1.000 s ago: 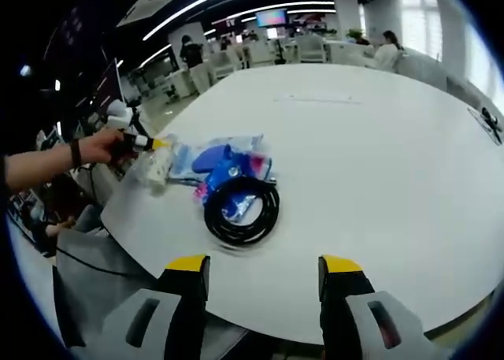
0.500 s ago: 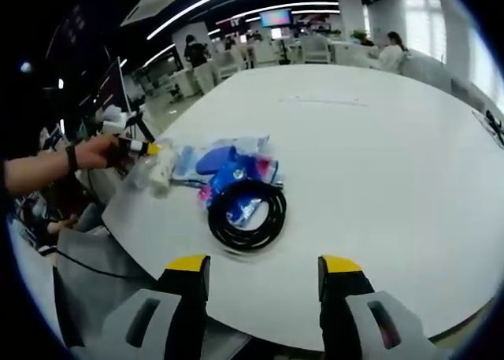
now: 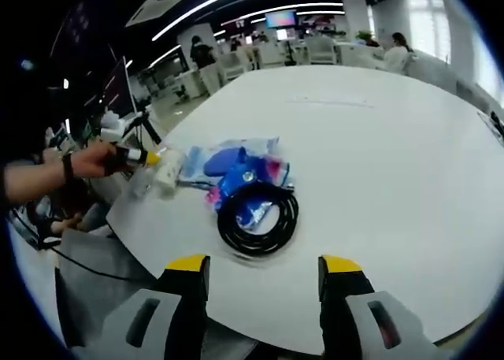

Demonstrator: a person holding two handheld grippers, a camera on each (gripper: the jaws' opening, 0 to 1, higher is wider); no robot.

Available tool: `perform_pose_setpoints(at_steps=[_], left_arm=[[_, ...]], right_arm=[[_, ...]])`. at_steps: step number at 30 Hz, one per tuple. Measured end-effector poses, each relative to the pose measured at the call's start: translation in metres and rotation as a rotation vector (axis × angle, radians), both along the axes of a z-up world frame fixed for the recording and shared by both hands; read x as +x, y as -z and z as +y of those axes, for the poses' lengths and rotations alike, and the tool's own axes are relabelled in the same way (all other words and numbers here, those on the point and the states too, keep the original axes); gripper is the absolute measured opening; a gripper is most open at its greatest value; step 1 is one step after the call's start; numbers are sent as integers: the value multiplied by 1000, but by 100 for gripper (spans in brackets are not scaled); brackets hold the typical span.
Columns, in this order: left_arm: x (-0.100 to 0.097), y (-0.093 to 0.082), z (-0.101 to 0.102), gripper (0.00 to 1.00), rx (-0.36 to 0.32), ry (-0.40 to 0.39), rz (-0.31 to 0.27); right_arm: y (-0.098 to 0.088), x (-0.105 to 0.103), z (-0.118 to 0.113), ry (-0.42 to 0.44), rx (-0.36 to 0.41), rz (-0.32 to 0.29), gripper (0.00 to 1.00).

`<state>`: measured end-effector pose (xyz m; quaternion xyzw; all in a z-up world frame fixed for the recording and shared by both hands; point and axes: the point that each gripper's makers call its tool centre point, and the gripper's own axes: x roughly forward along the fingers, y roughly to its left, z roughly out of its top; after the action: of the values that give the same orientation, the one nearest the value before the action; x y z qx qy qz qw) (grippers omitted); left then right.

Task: Arrange the tabletop items into an orderly group along one side of the table until the central work area is clear of visible clutter.

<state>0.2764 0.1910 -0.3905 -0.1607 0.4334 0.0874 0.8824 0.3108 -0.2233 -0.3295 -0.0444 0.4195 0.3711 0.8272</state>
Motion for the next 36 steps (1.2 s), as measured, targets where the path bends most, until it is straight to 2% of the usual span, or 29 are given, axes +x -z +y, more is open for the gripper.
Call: perform_pose_setpoints(at_steps=[18, 27, 36], left_arm=[[-43, -1, -25, 36, -36, -36, 10], [-59, 0, -39, 36, -44, -42, 9], [-73, 2, -49, 36, -43, -40, 41]], right_arm=[[-3, -1, 19, -54, 22, -11, 56], [-2, -2, 19, -49, 33, -13, 56], [-4, -1, 18, -27, 56, -16, 56]])
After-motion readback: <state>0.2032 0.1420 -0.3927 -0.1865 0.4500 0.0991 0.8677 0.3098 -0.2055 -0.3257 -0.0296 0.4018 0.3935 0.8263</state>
